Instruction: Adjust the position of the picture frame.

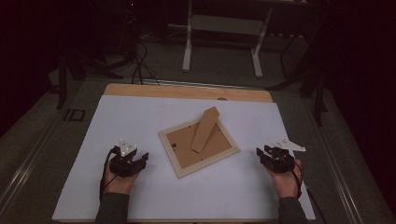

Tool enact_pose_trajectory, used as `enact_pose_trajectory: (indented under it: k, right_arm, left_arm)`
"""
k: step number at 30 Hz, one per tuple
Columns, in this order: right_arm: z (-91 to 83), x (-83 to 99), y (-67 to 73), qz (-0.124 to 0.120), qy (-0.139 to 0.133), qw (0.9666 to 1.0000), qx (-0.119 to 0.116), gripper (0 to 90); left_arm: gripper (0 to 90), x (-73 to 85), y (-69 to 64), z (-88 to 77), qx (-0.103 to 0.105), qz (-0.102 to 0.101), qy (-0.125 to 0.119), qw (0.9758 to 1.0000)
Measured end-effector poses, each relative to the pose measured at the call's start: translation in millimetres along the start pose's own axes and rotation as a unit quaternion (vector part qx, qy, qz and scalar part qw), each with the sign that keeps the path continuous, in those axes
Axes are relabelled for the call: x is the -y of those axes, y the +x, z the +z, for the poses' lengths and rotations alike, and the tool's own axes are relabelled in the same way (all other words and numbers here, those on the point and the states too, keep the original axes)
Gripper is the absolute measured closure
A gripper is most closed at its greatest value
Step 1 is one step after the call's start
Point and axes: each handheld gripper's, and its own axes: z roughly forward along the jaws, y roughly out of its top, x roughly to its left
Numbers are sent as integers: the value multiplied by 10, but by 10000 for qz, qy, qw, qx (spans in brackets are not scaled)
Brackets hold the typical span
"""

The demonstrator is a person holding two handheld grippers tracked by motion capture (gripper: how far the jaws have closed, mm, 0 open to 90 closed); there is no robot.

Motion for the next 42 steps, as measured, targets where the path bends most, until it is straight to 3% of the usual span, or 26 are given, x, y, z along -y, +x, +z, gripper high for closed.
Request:
enact_pose_trajectory:
  k: [6,9,12,14,20,26,35,42]
  right_arm:
    - [54,-150,28,3,-127,9999,-90,679]
    - [91,-160,45,116,-164,9997,-166,709]
    - [143,-168,63,130,-101,9996,-218,743]
    - [173,-183,73,90,-62,9997,-225,785]
    - [257,-237,87,2,8,9995,-307,889]
    - [363,-273,97,-24,122,9994,-308,898]
    - [515,-300,122,-90,263,9991,-323,899]
    - [646,-315,170,-66,371,9983,-435,899]
  left_arm:
    - [499,3,8,-8,14,-116,-49,9999]
    - [506,4,20,-22,6,-147,-65,9999]
    - [508,-1,-24,-34,-244,92,-58,9996]
    - [508,-4,-62,-35,-252,186,-68,9995]
    - [508,-6,-70,-28,-242,182,-55,9995]
    - [505,-4,-30,-39,-216,59,-97,9997]
    - [498,-4,-35,-23,-208,40,-91,9997]
    - [469,2,-24,-13,-183,-69,-71,9998]
